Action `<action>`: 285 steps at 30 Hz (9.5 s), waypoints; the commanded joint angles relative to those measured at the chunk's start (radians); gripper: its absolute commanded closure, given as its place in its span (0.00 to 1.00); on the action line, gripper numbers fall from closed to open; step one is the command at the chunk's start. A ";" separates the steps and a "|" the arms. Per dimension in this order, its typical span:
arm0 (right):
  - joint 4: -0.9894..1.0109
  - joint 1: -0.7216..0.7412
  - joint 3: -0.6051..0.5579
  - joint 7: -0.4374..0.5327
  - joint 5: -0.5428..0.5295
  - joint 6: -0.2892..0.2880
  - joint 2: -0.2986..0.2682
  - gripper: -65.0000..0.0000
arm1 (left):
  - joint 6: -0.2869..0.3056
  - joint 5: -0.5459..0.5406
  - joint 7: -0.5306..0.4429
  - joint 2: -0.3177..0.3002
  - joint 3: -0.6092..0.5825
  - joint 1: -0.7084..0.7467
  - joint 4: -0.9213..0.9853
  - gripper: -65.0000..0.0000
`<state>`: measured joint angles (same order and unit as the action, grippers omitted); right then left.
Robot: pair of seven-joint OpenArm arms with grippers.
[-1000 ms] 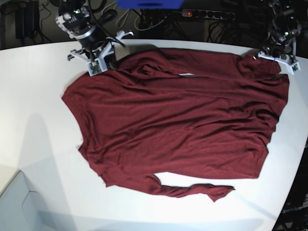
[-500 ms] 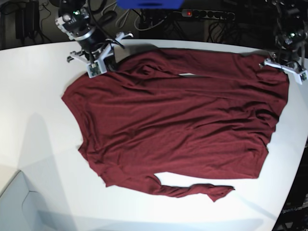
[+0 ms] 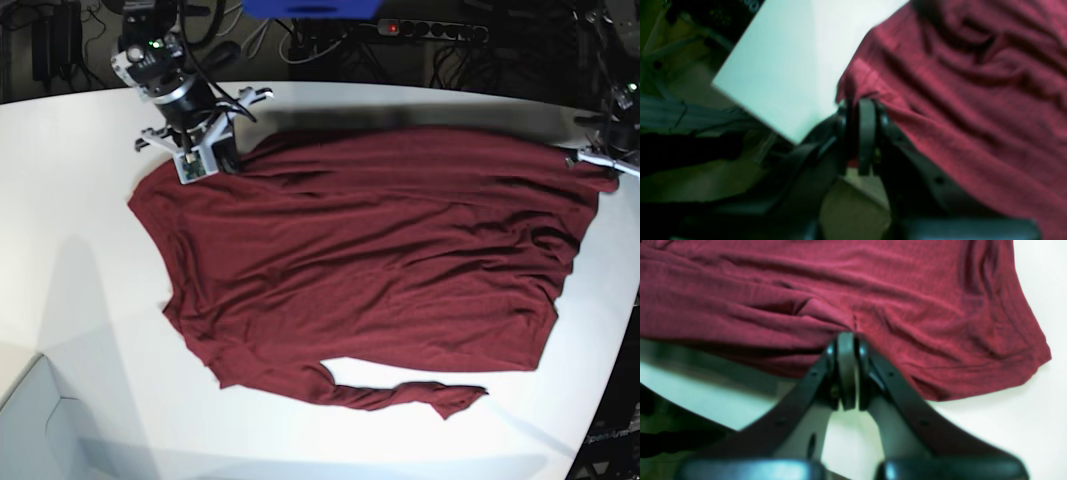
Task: Layout the t-shirt on the table in an organized manner, then fold the t-shirt properly
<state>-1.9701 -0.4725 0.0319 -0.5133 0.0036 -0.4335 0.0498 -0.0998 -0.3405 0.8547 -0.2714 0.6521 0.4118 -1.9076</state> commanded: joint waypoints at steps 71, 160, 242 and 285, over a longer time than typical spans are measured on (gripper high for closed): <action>0.328 0.410 -0.003 0.025 -0.009 -0.005 0.005 1.00 | -0.002 0.010 -0.018 -0.045 -0.041 -0.330 0.432 0.47; 0.197 0.176 -0.008 0.000 -0.004 -0.006 -0.086 0.99 | -0.002 0.008 -0.024 -0.111 -0.041 -0.101 0.325 0.95; -0.042 0.045 -0.263 -0.063 -0.009 -0.006 -0.070 1.00 | -0.002 0.008 -0.018 -0.133 -0.035 -0.121 0.213 0.95; 0.019 0.125 -0.287 0.118 -0.009 -0.006 -0.146 1.00 | -0.002 0.011 -0.022 -0.164 -0.130 -0.337 0.328 0.95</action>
<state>-1.9343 -0.3496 -0.2562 -0.4198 0.0029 -0.4335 -0.0967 -0.0998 -0.3397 0.8513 -0.4118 0.5140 0.0853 -1.5684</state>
